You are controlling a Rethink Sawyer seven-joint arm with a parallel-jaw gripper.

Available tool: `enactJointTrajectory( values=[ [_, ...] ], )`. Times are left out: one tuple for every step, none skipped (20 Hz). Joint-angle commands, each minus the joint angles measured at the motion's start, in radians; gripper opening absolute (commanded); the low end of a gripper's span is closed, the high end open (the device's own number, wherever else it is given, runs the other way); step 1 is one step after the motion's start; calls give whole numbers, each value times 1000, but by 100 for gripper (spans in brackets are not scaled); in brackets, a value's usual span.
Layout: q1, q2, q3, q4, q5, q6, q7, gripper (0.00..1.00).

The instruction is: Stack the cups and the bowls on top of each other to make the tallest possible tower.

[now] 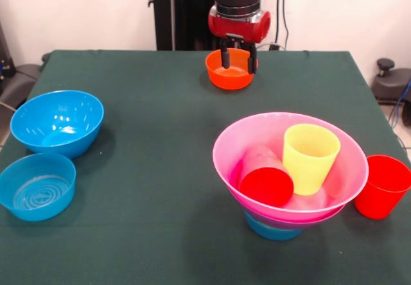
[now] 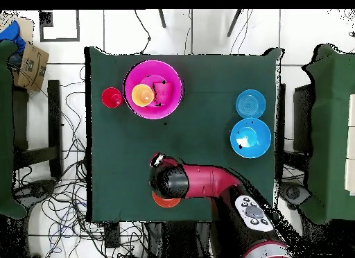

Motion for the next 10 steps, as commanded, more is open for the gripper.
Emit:
enactJointTrajectory(
  values=[
    [8,107,-19,73,-67,-137,83,100],
    [15,120,-22,71,-64,-152,89,100],
    [22,136,-26,67,-62,-168,93,100],
    [29,148,-28,64,-57,-180,99,100],
    [36,160,-33,59,-53,-192,102,100],
    [44,174,-36,54,-48,-203,105,100],
    [52,189,-40,48,-45,-215,108,100],
    [61,204,-44,42,-41,-228,111,100],
    [67,219,-49,36,-38,-242,112,100],
    [73,232,-52,29,-35,-252,113,100]
  ],
)
